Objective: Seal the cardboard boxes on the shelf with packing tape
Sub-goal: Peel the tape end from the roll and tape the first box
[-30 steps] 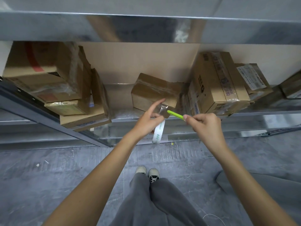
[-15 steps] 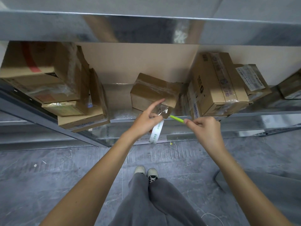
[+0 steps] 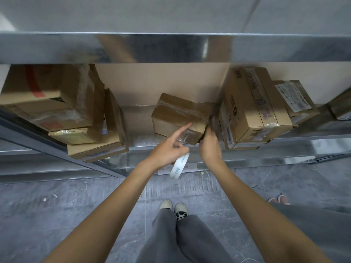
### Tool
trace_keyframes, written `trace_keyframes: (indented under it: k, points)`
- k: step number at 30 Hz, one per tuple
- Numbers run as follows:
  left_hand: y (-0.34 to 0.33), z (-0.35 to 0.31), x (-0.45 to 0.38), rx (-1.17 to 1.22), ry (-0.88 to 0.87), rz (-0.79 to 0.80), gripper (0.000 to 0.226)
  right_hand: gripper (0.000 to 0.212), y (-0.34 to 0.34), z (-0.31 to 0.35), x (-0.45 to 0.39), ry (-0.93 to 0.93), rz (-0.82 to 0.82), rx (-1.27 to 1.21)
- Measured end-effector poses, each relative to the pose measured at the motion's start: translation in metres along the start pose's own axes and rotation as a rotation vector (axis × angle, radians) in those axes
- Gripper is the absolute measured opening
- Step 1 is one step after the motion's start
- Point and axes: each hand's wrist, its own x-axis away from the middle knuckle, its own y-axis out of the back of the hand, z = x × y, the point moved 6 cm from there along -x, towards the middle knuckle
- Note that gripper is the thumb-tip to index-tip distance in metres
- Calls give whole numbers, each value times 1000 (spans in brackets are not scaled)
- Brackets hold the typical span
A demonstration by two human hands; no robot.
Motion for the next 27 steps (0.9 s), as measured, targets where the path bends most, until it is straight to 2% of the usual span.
trace_keyframes:
  k: [3,6,8,10,11,13,15,16,18,23,27]
  points:
    - [0,-1,-2,-16,0,4,76,46,-3,-6,-16,-15,49,-11]
    - [-1,0,-2,-24,-3,13,77,62,3,-12,-22,10,77,65]
    - [0,0,-2,-30,-4,18,77,60,30,-7,-16,72,-87,-45]
    - [-1,-1,-2,-21,-2,19,76,46,65,6,-1,218,-272,-245]
    - [-1,-1,-3,-17,-2,19,76,45,77,14,4,295,-279,-304]
    - [-1,-2,-3,-22,3,15,76,64,77,27,3,376,-110,-277]
    - [1,-1,-4,-28,18,9,74,89,61,29,-6,393,79,-138]
    - [1,-1,-4,-29,17,7,74,98,54,29,-10,420,102,-88]
    - [1,-1,-5,-35,11,3,75,105,45,29,-12,477,43,-42]
    - [0,3,-2,6,1,-23,77,93,39,26,-16,509,-90,-45]
    - [20,9,14,164,-31,-172,76,91,39,27,-16,531,-145,-79]
